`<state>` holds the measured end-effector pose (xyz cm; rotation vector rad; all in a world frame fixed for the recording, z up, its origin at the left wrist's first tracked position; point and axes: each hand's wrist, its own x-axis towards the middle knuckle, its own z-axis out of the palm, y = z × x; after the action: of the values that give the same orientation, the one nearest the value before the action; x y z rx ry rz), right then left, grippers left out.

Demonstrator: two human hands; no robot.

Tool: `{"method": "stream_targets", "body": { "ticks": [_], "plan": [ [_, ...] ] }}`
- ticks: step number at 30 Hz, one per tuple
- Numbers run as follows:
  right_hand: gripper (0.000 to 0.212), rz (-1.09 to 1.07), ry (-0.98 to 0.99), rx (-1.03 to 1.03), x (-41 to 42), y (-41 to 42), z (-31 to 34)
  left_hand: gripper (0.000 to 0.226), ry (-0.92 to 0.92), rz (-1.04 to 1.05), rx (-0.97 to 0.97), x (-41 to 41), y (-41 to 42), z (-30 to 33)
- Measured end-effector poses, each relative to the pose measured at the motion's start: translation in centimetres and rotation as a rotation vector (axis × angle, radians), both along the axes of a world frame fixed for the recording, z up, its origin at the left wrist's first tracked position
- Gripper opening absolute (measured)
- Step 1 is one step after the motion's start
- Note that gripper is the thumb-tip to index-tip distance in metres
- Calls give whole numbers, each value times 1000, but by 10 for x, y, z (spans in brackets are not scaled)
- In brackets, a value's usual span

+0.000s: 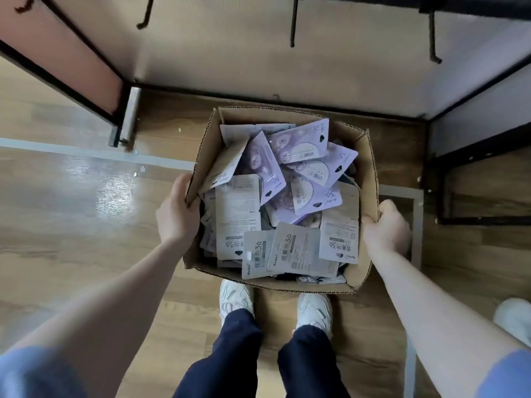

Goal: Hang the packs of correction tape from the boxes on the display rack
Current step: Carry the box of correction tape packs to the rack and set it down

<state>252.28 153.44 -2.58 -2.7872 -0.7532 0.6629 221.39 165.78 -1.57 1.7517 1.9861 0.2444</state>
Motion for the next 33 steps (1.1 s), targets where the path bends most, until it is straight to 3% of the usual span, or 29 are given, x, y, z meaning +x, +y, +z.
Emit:
{"method": "stream_targets", "body": {
  "ticks": [9,13,18,26,33],
  "plan": [
    [13,44,-47,25,-7,3,-51,43,-68,69,-15,-10,-8,-72],
    [15,42,-38,-10,-8,8,-47,44,-33,47,-45,-10,-7,-72],
    [11,111,42,-198,-6,21,-28,49,58,-37,-178,-8,1,-53],
    [49,240,19,-178,-11,38,24,65,127,-303,-228,7,23,1],
    [65,579,-65,-151,-6,53,26,64,182,-484,-303,16,30,-3]
  ]
}}
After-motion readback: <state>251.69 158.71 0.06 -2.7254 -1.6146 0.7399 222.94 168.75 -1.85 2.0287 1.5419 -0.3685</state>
